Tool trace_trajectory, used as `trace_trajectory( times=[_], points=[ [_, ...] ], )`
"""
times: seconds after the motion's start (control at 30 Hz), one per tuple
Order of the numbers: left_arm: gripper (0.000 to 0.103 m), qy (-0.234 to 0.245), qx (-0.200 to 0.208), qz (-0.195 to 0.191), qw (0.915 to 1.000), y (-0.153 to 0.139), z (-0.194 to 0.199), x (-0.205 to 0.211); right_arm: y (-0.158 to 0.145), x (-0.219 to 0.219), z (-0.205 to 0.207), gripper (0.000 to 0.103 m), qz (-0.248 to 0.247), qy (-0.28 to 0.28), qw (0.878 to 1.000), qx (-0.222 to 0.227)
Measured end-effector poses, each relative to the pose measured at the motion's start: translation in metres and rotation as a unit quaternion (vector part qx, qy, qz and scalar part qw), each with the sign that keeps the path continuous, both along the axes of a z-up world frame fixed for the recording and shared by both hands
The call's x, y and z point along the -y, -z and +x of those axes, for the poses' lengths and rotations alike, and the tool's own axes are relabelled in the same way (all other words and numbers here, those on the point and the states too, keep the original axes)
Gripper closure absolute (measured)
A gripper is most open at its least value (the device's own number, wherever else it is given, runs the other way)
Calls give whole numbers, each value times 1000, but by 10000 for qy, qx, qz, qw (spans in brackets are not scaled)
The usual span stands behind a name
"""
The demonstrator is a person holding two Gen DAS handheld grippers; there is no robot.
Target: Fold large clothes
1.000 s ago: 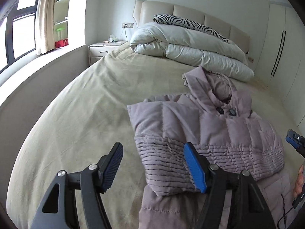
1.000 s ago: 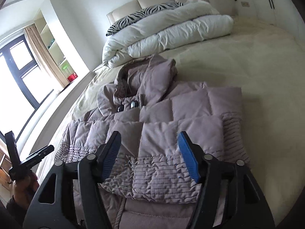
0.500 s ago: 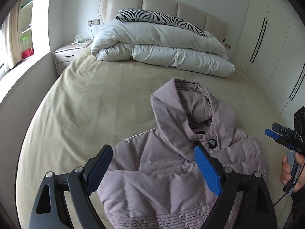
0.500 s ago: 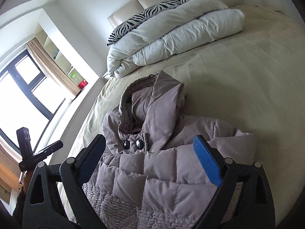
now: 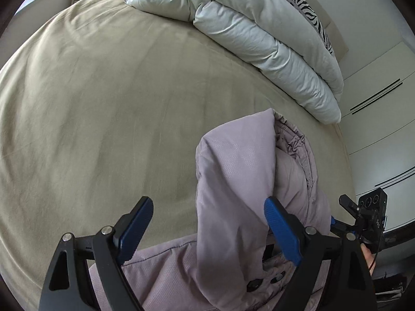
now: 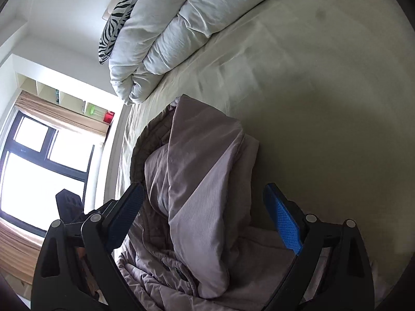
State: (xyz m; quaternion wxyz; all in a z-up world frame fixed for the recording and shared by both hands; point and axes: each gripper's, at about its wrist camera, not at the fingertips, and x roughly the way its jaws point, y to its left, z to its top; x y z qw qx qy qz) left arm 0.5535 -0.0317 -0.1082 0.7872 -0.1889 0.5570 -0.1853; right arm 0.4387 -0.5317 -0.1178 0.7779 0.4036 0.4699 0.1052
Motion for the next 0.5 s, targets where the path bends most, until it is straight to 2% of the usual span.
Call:
trace_trajectory(
  times=[0.07, 0.13, 0.17, 0.2, 0.23, 0.27, 0.3, 0.33, 0.37, 0.5],
  points=[
    [13, 125, -189, 1, 9997, 13, 10, 10, 14, -2, 22, 9, -4, -12, 9995, -313],
    [15, 195, -317, -31, 9993, 22, 19, 19, 23, -4, 37, 10, -37, -19, 9990, -445],
    [21, 201, -342, -71, 9992, 26, 21, 23, 25, -7, 45, 16, -50, -46, 9990, -449],
    [27, 229, -355, -150, 9990, 28, 23, 26, 29, -10, 50, 22, -58, -96, 9990, -439],
    [46, 271, -382, -254, 9986, 29, 23, 30, 32, -14, 55, 37, -74, -164, 9990, -412],
    [66, 329, -390, -382, 9980, 29, 23, 34, 32, -20, 60, 47, -173, -261, 9987, -392],
    [71, 381, -327, -360, 9981, 25, 22, 38, 30, -25, 63, 53, -338, -360, 9982, -340],
    [82, 432, -178, -258, 9986, 18, 19, 41, 26, -30, 65, 65, -467, -446, 9976, -242],
    [89, 482, -11, -263, 9985, 11, 14, 43, 21, -33, 64, 74, -572, -480, 9971, -120],
    [94, 603, 547, -416, 9958, -17, -14, 36, -8, -37, 39, 85, -748, -486, 9951, 438]
  ],
)
